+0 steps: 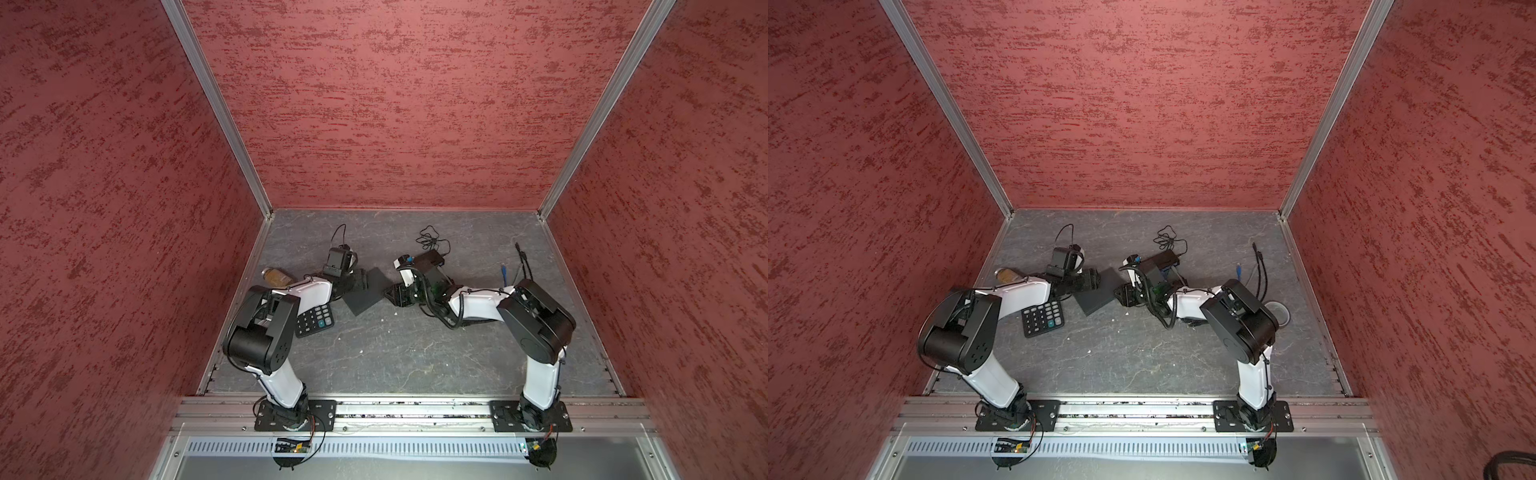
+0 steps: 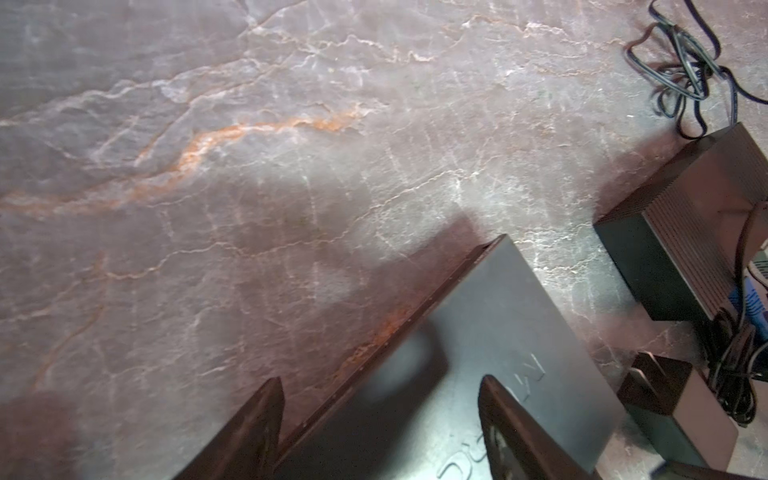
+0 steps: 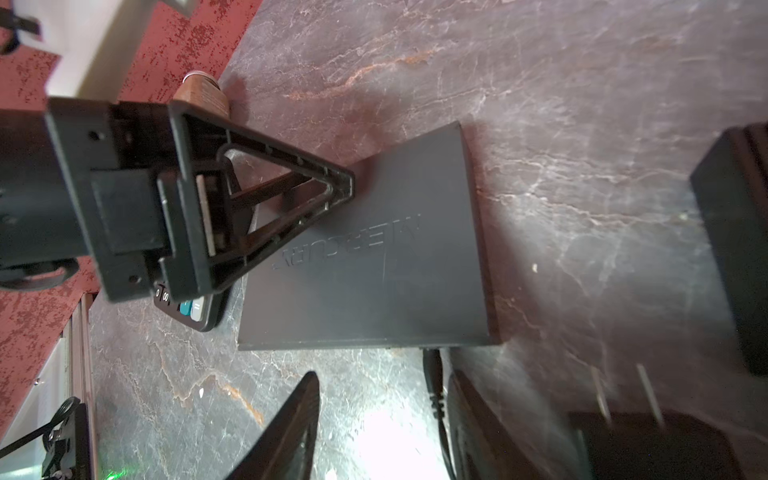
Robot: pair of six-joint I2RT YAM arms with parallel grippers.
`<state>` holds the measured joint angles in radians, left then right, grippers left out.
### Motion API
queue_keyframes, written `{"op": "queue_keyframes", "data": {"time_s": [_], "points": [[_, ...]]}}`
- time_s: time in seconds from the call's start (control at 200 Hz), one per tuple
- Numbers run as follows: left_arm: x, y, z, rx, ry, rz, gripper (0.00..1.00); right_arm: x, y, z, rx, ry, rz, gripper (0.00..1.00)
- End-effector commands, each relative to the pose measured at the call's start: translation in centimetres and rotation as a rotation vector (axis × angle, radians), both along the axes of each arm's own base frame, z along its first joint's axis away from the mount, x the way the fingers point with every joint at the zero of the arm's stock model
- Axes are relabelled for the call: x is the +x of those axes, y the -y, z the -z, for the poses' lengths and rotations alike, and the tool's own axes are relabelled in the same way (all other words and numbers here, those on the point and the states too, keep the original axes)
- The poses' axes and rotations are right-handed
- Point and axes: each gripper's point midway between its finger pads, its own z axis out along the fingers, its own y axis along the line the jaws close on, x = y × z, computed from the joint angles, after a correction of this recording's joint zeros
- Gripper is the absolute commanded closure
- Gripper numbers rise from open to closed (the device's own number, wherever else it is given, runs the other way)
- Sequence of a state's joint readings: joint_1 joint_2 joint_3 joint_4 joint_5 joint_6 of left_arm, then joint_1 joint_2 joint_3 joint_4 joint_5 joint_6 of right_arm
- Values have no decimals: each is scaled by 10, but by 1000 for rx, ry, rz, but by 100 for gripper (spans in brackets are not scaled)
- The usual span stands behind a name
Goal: Insert the plug into the switch port
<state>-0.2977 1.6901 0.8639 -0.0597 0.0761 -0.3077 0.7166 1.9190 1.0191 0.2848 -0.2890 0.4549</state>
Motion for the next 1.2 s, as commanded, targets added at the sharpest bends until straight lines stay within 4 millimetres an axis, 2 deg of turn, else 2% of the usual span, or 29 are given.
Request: {"op": "queue_keyframes", "data": {"time_s": [0.0, 0.281, 0.521, 0.706, 0.892, 1.062, 1.192], "points": [[-23, 10, 19, -8, -86, 19, 25, 8, -5, -6, 13, 2, 24, 49], [-31, 11, 28, 0, -110, 15, 25, 12, 0, 1, -13, -8, 55, 49], [-22, 4, 20, 7, -90, -5, 25, 14, 6, -2, -43, 9, 75, 49], [-15, -2, 14, 5, -78, -18, 25, 19, 36, -19, -126, 87, 147, 49], [-11, -8, 12, 2, -76, -46, 25, 22, 75, -25, -195, 106, 230, 48], [-15, -8, 15, -12, -89, -54, 25, 21, 99, -12, -253, 74, 267, 48], [-19, -7, 20, -19, -102, -51, 25, 19, 107, 3, -274, 38, 278, 48]]}}
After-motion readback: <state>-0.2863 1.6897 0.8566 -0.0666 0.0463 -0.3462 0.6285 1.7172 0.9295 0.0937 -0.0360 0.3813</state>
